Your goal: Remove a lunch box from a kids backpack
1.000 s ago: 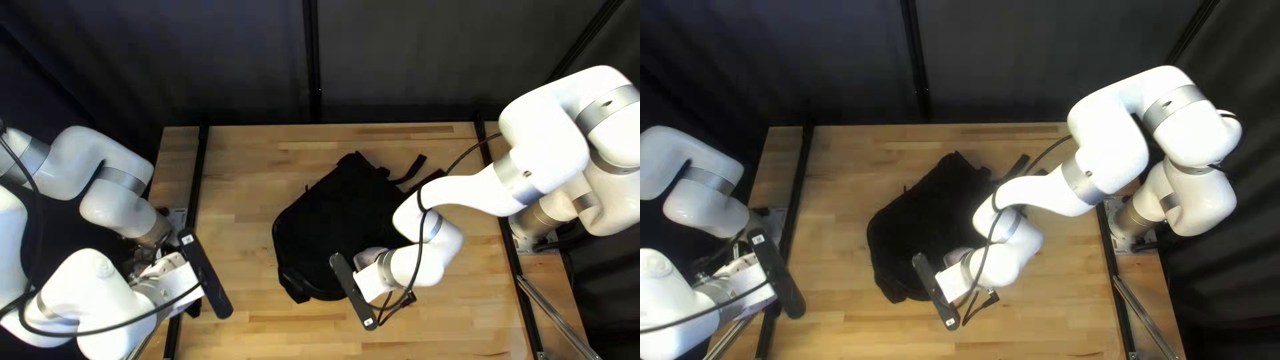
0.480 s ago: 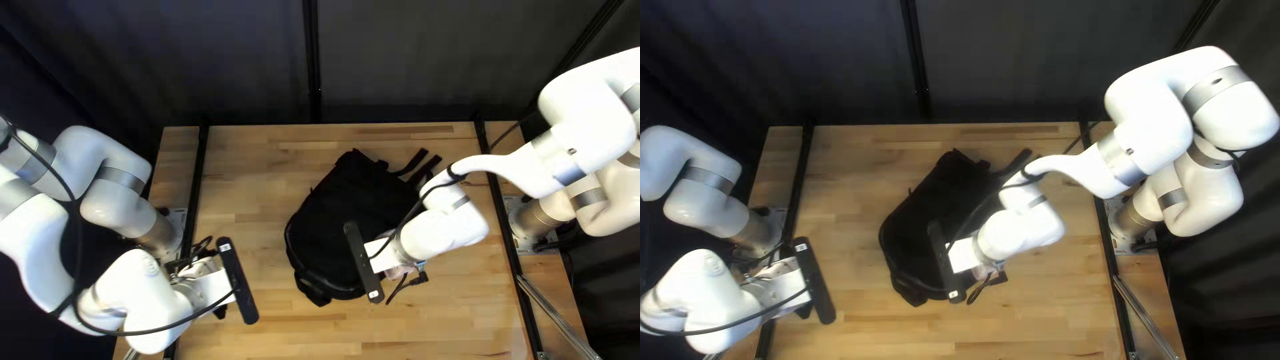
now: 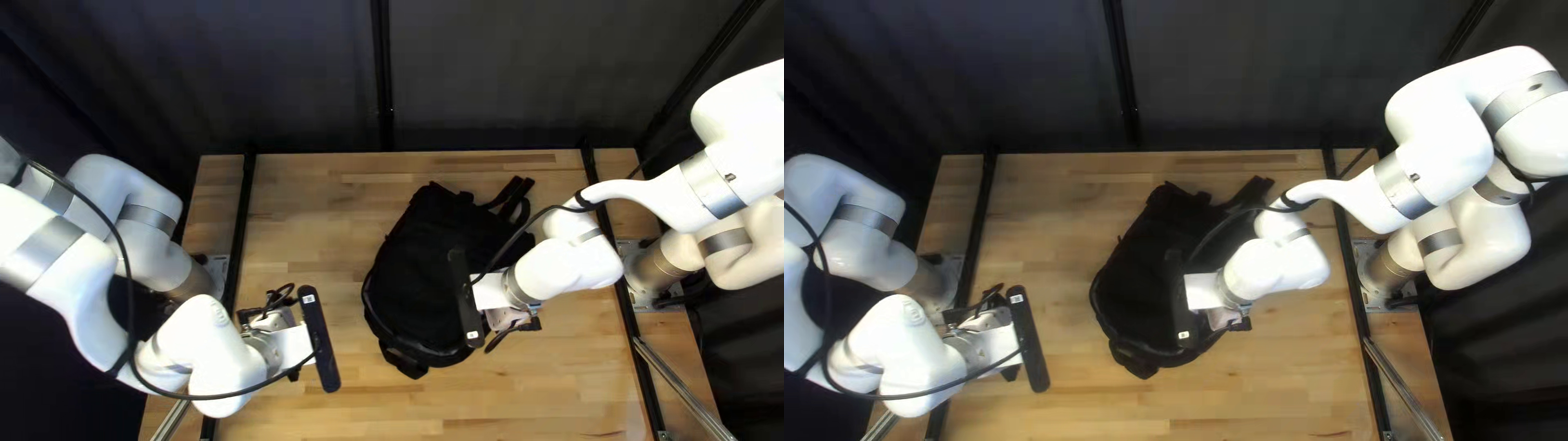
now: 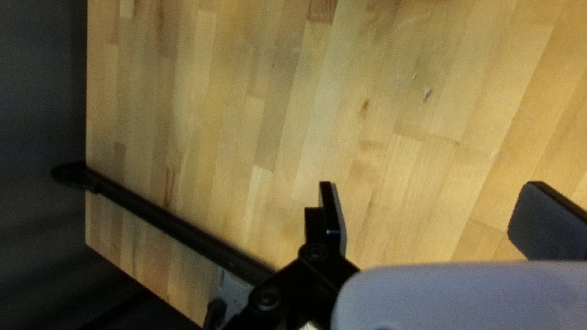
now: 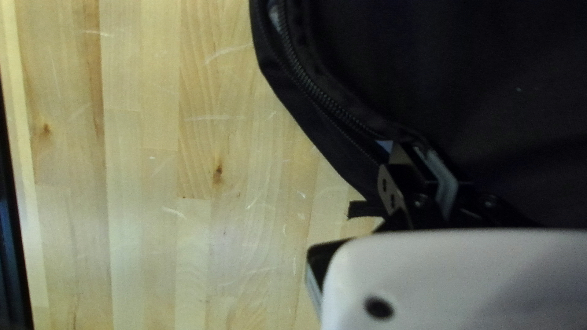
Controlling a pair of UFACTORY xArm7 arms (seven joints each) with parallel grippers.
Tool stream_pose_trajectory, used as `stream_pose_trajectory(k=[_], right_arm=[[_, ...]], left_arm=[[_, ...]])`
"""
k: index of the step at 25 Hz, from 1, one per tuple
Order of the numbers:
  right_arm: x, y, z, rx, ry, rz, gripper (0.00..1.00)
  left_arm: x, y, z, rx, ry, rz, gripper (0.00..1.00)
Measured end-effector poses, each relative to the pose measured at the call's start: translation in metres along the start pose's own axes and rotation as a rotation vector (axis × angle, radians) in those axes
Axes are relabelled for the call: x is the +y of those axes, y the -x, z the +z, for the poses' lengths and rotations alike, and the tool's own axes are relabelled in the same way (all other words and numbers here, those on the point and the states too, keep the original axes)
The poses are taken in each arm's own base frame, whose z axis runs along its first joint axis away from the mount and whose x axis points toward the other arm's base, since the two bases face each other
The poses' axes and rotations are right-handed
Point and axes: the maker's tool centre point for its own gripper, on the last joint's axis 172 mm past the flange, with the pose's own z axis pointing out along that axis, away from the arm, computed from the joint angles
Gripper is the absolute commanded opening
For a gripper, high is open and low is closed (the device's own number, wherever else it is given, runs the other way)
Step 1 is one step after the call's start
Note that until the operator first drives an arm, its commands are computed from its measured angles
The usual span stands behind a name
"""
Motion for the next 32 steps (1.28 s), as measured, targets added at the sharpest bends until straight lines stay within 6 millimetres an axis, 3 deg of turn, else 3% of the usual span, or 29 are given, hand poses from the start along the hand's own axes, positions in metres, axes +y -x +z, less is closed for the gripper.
stream_pose_trajectory(k=[10,17,26,32], right_arm=[[0.020,-0.001,-0.016,0.099,0.034,0.186,0.00],[0.032,-0.013,-0.030,0.151,0.052,0.281,0.00],[0.033,-0.021,-0.046,0.190,0.063,0.362,0.00],[0.034,-0.022,-0.050,0.196,0.070,0.375,0.00]], left_arm=[[0.004,-0.043,0.021,0.035,0.014,0.053,1.00],[0.002,-0.069,0.025,0.052,0.020,0.078,1.00],[-0.010,-0.106,0.025,0.086,0.020,0.110,1.00],[0.002,-0.130,0.035,0.123,0.041,0.145,1.00]])
